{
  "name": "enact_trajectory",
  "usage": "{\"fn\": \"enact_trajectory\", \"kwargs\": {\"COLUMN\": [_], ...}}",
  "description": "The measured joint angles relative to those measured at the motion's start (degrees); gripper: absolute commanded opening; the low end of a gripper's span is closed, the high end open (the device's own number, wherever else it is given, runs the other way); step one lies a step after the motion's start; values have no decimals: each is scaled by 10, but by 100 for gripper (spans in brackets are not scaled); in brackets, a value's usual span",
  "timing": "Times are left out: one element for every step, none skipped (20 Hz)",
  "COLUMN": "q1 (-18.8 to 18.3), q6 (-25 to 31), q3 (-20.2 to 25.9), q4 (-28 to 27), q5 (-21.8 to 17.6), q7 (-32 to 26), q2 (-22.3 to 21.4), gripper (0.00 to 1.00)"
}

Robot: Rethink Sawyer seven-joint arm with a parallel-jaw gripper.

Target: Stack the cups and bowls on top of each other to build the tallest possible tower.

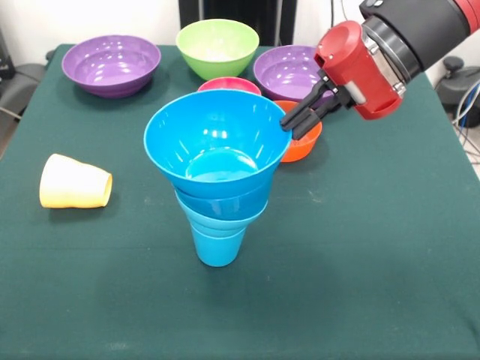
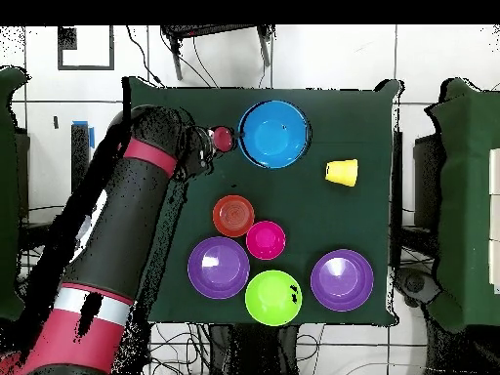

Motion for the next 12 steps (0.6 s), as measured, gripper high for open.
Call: {"fn": "enact_trajectory", "kwargs": {"q1": [-1,-1,-1,-2,-2,-2,-2,-3,-3,-3,-3,-3], "q6": [0,0,0,0,0,0,0,0,0,0,0,0], "q3": [0,0,0,0,0,0,0,0,0,0,0,0], "q4": [0,0,0,0,0,0,0,0,0,0,0,0], "q5": [0,0,0,0,0,0,0,0,0,0,0,0], "q7": [0,0,0,0,0,0,0,0,0,0,0,0], "q2": [-1,-1,-2,-2,-2,-3,-3,-3,-4,-4,-4,-5], "gripper": [0,0,0,0,0,0,0,0,0,0,0,0]}}
